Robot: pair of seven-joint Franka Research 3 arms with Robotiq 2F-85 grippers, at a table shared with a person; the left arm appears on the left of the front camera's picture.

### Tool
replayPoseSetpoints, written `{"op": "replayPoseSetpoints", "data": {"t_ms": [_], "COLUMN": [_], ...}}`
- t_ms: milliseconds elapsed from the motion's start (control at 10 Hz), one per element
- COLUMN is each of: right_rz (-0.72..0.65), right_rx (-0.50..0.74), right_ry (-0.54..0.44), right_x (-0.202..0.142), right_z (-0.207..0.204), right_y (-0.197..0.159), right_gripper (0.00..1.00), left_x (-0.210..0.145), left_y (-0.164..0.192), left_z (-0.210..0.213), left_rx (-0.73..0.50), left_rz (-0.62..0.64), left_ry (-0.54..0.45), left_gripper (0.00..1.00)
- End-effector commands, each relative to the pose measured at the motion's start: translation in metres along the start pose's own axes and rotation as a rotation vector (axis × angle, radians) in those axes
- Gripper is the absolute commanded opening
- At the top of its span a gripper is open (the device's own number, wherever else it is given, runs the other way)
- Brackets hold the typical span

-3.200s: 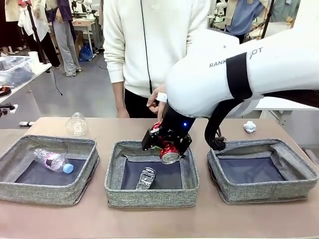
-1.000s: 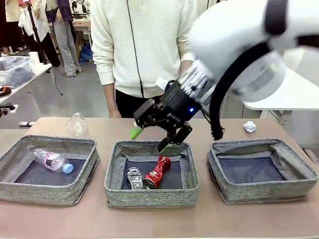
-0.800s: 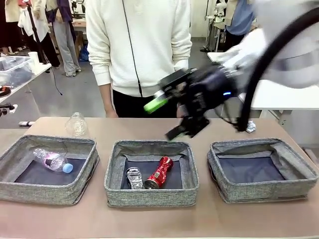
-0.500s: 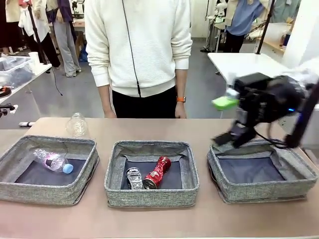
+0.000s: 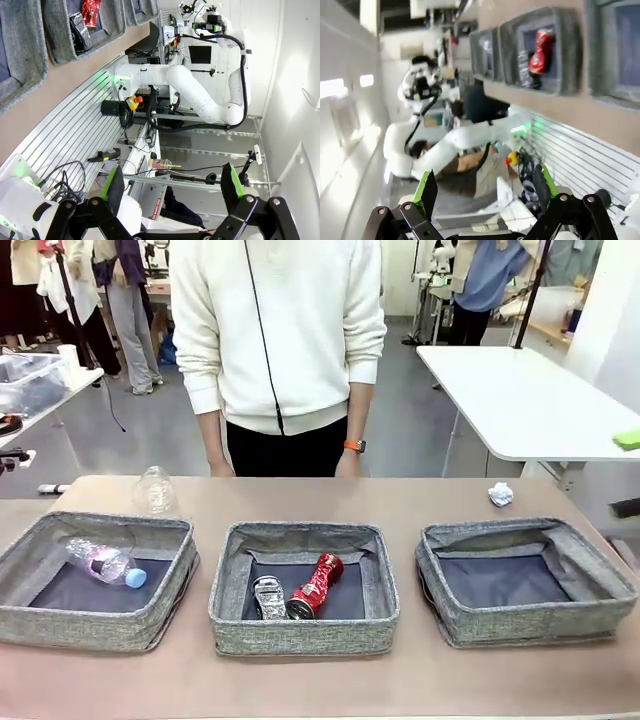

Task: Sort the waste into the appropriate baskets.
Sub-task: Place the picked waste into the Fabric basket indicated by the person, then pick up the waste item pointed out by the person.

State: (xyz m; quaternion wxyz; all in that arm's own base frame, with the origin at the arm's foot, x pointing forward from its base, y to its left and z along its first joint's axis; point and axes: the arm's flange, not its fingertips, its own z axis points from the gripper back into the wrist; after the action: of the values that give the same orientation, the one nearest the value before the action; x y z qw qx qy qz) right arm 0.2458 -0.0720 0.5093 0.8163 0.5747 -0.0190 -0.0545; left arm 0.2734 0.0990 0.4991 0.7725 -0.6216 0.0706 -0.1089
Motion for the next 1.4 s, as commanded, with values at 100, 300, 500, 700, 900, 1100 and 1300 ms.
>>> {"op": "replayPoseSetpoints", "data": {"t_ms": [100, 300, 500, 700, 900, 1100, 1300], "right_rz": [0.05, 0.05, 0.05, 0.05, 0.05, 0.05, 0.05], "right_rx": [0.032, 0.032, 0.032, 0.032, 0.032, 0.032, 0.032], "right_ry": [0.083, 0.083, 0.083, 0.083, 0.083, 0.083, 0.083], "right_x": [0.0093, 0.0093, 0.0093, 0.0093, 0.0093, 0.0093, 0.0093], "right_z": [-0.0269, -0.0269, -0.0269, -0.0269, -0.0269, -0.0269, -0.0269], "right_y": [0.0096, 0.0096, 0.0096, 0.0096, 0.0096, 0.0096, 0.0096], "right_gripper": [1.0, 1.0, 1.0, 1.0, 1.0, 1.0, 1.0], "left_x": [-0.001, -0.001, -0.001, -0.001, -0.001, -0.001, -0.001], "left_y": [-0.0013, -0.0013, -0.0013, -0.0013, -0.0013, -0.0013, -0.0013], "left_z": [-0.0001, -0.0001, -0.0001, -0.0001, -0.0001, -0.0001, -0.0001], "left_rx": [-0.001, -0.001, -0.001, -0.001, -0.001, -0.001, -0.001], "left_rz": [-0.005, -0.005, -0.005, -0.005, -0.005, -0.005, -0.005], "left_ry": [0.0, 0.0, 0.0, 0.0, 0.0, 0.0, 0.0], "left_gripper": [1.0, 1.0, 1.0, 1.0, 1.0, 1.0, 1.0]}}
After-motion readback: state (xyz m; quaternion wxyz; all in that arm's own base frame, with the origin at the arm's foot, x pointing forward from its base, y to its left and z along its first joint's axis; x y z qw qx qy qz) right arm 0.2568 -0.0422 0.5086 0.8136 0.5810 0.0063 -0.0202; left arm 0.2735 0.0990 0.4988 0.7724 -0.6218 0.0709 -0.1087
